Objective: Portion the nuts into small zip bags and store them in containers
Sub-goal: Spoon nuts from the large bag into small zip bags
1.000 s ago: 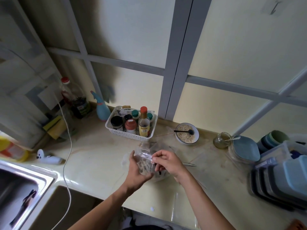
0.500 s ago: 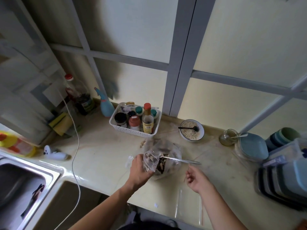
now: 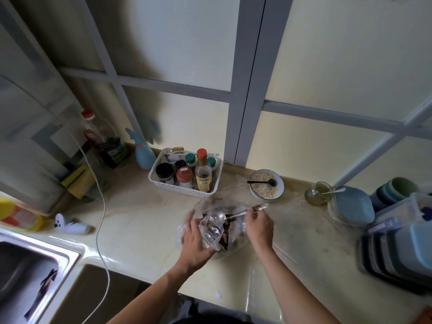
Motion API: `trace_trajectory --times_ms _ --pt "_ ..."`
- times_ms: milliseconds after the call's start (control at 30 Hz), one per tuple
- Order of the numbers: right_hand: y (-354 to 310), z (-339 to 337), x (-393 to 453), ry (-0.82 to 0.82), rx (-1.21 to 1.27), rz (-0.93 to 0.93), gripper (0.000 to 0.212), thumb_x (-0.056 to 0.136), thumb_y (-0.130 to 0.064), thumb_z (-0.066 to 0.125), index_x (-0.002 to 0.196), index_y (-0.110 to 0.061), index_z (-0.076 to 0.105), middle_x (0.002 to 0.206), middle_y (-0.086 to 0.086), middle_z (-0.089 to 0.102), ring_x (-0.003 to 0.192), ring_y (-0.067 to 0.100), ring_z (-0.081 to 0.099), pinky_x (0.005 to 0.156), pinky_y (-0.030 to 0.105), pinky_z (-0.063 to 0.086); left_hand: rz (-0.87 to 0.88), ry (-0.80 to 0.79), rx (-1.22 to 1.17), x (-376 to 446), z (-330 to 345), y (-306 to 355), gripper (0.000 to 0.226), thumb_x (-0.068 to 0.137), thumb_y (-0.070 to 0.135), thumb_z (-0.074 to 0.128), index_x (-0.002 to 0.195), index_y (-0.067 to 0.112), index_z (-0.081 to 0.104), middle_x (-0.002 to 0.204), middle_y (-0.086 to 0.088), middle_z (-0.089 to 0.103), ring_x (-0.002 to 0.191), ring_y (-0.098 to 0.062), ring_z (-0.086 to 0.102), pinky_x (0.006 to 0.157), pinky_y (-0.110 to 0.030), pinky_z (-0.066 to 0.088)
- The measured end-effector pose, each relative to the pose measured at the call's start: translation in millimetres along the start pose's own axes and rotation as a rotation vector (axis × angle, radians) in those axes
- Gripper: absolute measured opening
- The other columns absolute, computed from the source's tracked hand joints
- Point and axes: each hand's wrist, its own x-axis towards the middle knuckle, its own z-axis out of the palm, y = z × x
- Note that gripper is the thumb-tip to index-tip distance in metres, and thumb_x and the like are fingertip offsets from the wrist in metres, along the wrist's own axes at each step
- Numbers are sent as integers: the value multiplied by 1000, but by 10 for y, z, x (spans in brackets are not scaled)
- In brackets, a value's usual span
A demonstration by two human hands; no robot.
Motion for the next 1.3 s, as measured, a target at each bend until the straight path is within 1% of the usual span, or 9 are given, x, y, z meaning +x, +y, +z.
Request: trace_trajectory --times_ms 100,167,333,433,567,667,800,967,1300 --pt "2 0 14 73 -4 -245 22 100 -15 55 99 -10 76 90 -7 68 80 11 61 70 17 40 57 22 28 9 28 11 88 73 76 62 137 22 38 156 8 9 152 -15 7 115 -44 27" --pt "49 32 66 12 -36 -394 20 99 -13 57 92 -10 75 83 -2 72 72 10 61 68 19 42 49 26 33 24 23 50 91 72 77 62 138 19 40 150 14 13 147 -2 5 114 -41 24" --pt "104 153 76 -123 -156 -579 26 100 -22 48 90 -15 71 71 -1 65 62 14 59 59 18 45 -15 12 65 92 -15 157 97 66 78 53 133 9 44 130 12 20 122 -14 26 106 -41 30" --pt "74 270 -6 -142 -151 -635 23 97 -25 46 85 -14 63 59 -4 54 52 13 50 52 22 36 -84 -42 97 118 -8 106 96 62 75 52 134 14 38 131 12 21 126 -20 28 108 -43 31" --pt "45 447 -113 -145 -106 -658 28 92 -27 43 84 -11 65 61 9 66 58 24 63 54 29 45 -157 -70 101 116 -7 116 98 61 74 45 139 17 31 137 -4 32 133 -26 28 111 -42 28" --pt "53 573 -151 -166 -32 -518 34 91 -30 42 84 -13 70 69 6 73 66 19 69 64 25 52 -163 -55 113 107 -17 144 104 62 76 41 146 17 28 146 -7 27 141 -28 21 116 -44 24" --pt "19 577 -179 -209 277 -8 39 102 -26 44 73 -18 70 65 4 74 63 18 75 67 40 63 -184 -85 140 104 -16 143 108 60 77 39 150 19 24 154 -9 18 145 -32 17 117 -49 23" --pt "210 479 -36 -216 732 410 24 103 -8 45 102 4 66 83 22 76 76 31 77 58 32 59 -197 -106 155 101 8 102 104 63 80 40 147 21 25 151 -6 18 142 -27 19 115 -47 23" --pt "188 -117 188 -68 440 203 36 104 -22 43 89 -3 71 66 12 73 58 21 72 58 31 55 -276 -138 74 168 128 112 87 58 64 56 129 19 32 118 2 38 120 -25 41 92 -37 33"
